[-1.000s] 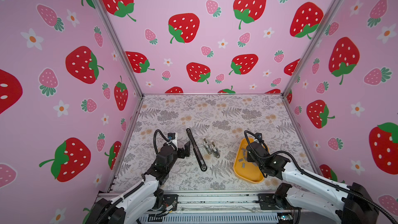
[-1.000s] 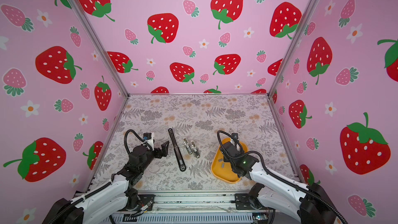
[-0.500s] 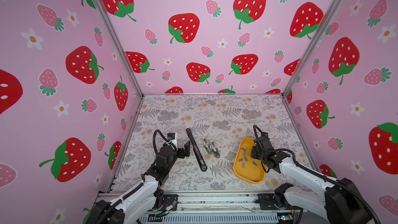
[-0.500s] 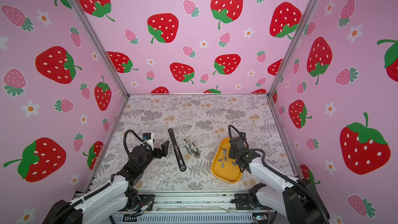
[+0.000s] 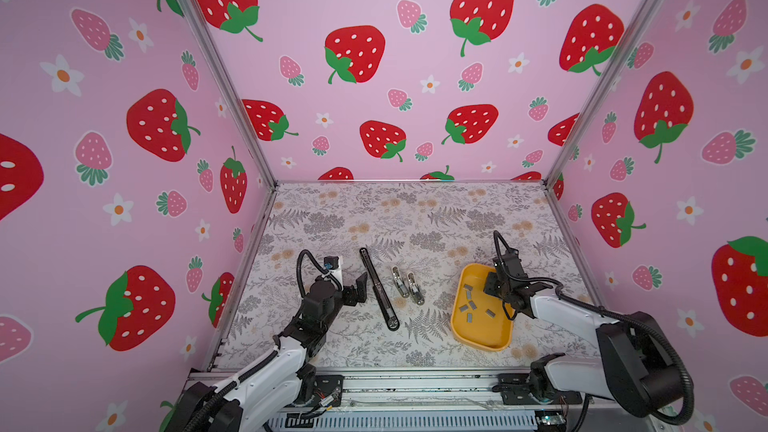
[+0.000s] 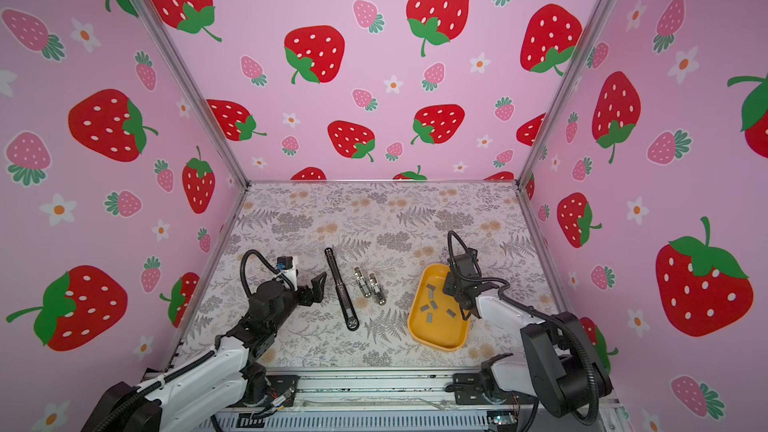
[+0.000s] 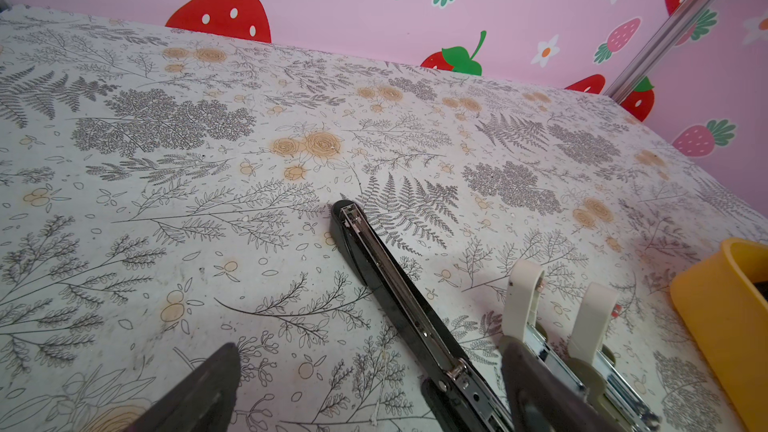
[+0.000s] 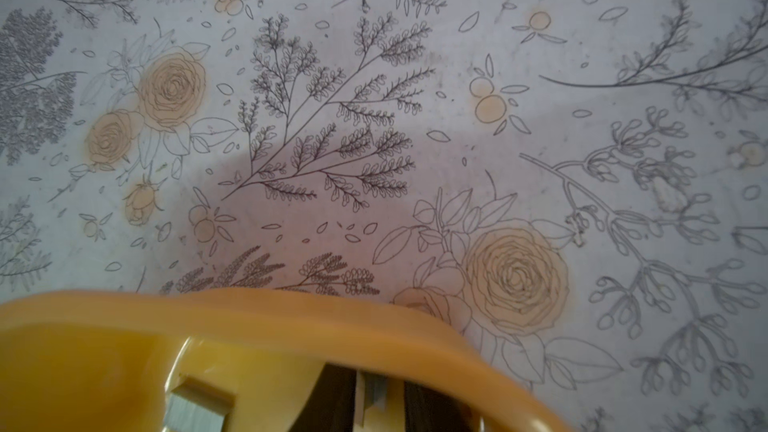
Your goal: Load the staples into the stapler
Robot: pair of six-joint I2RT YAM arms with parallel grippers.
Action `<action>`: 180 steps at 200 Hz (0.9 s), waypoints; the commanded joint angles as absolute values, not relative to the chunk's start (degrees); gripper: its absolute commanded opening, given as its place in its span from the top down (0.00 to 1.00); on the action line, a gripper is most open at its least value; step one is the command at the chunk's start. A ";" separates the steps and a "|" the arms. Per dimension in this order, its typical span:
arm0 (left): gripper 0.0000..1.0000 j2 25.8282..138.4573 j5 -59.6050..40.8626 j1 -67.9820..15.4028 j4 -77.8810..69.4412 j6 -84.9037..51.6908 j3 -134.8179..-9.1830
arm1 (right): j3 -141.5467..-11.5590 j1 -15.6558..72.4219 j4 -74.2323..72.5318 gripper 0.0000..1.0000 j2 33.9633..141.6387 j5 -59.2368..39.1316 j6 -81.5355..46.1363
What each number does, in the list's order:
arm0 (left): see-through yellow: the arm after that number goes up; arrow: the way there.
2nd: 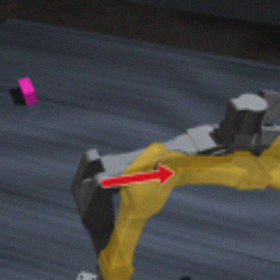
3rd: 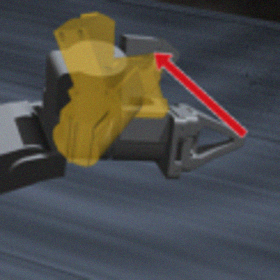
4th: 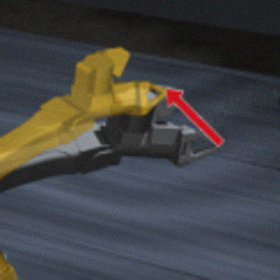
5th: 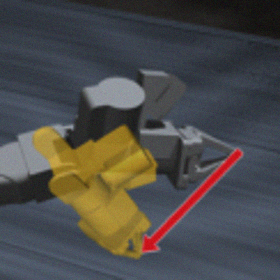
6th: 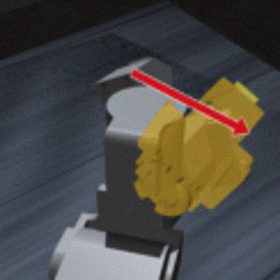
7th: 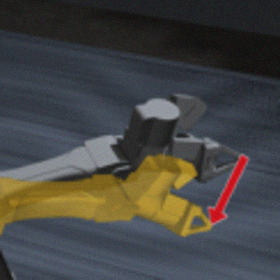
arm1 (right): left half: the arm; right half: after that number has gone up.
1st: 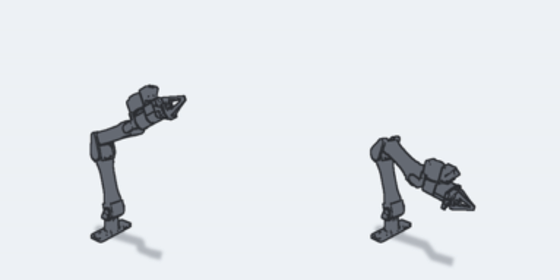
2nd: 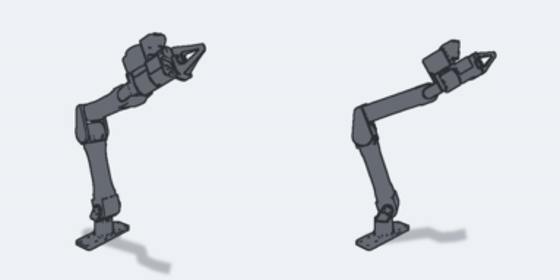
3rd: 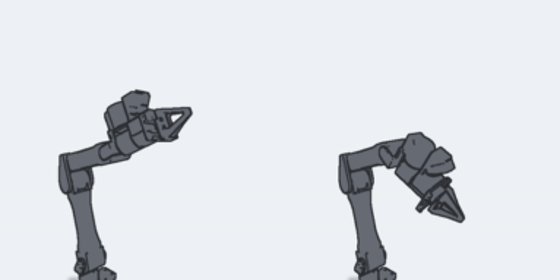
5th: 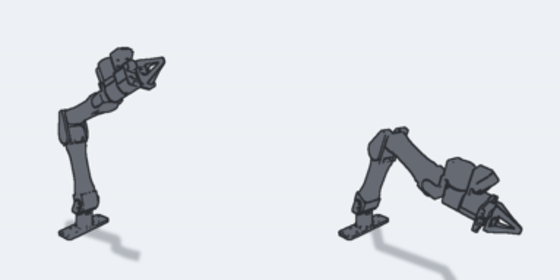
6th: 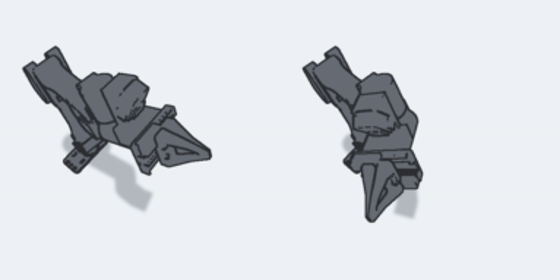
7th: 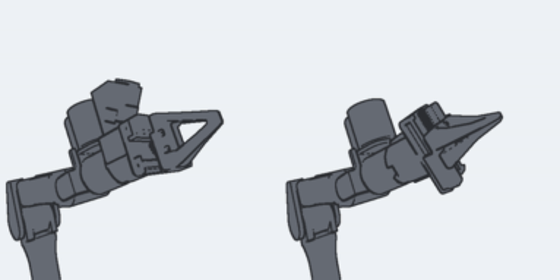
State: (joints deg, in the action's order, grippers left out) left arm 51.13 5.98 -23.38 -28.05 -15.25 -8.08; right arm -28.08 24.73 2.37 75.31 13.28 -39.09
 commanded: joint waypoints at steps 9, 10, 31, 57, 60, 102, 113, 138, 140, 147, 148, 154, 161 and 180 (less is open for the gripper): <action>0.01 50.98 6.50 -23.55 -28.69 -15.37 -9.60 | -32.47 23.49 0.62 0.76 79.86 15.61 -37.24; 0.01 50.98 6.50 -23.55 -28.71 -15.38 -9.63 | -32.71 23.48 0.62 0.76 80.01 15.63 -37.12; 0.01 51.07 6.59 -23.55 -28.73 -15.39 -9.70 | -35.50 23.46 -0.90 0.76 83.95 15.71 -35.00; 0.01 51.58 6.50 -23.55 -28.74 -15.33 -9.88 | -38.89 23.54 -1.29 0.76 87.31 14.23 -32.41; 0.01 51.59 6.46 -23.55 -28.74 -15.36 -9.95 | -39.17 23.55 -1.09 0.76 87.48 14.09 -32.28; 0.01 52.28 6.86 -23.54 -28.98 -15.28 -10.28 | -38.58 27.59 3.68 0.63 83.40 18.99 -32.73; 0.01 52.59 6.78 -23.55 -29.00 -15.28 -10.36 | -37.36 28.89 4.04 0.63 81.50 21.04 -33.31; 0.01 53.08 6.77 -23.55 -29.00 -15.20 -10.58 | -36.24 30.92 5.92 0.80 79.99 22.91 -34.68; 0.01 53.09 6.77 -23.55 -28.96 -15.16 -10.58 | -36.09 30.62 5.44 0.80 79.94 21.15 -34.34; 0.01 53.09 6.88 -23.55 -29.00 -15.07 -10.64 | -34.22 28.60 0.90 0.88 79.34 8.88 -31.79; 0.01 53.09 6.91 -23.55 -28.96 -15.14 -10.64 | -33.94 28.23 0.19 0.88 79.22 7.56 -31.76; 0.01 53.17 6.99 -23.55 -28.91 -15.18 -10.66 | -32.31 27.28 -2.80 0.89 78.21 3.18 -33.02; 0.01 53.26 7.15 -23.54 -28.92 -15.19 -10.71 | -31.88 28.15 -3.20 0.90 77.05 5.99 -34.54; 0.01 53.94 7.97 -23.55 -28.75 -15.28 -11.16 | -35.07 29.96 4.45 0.95 77.73 16.39 -36.11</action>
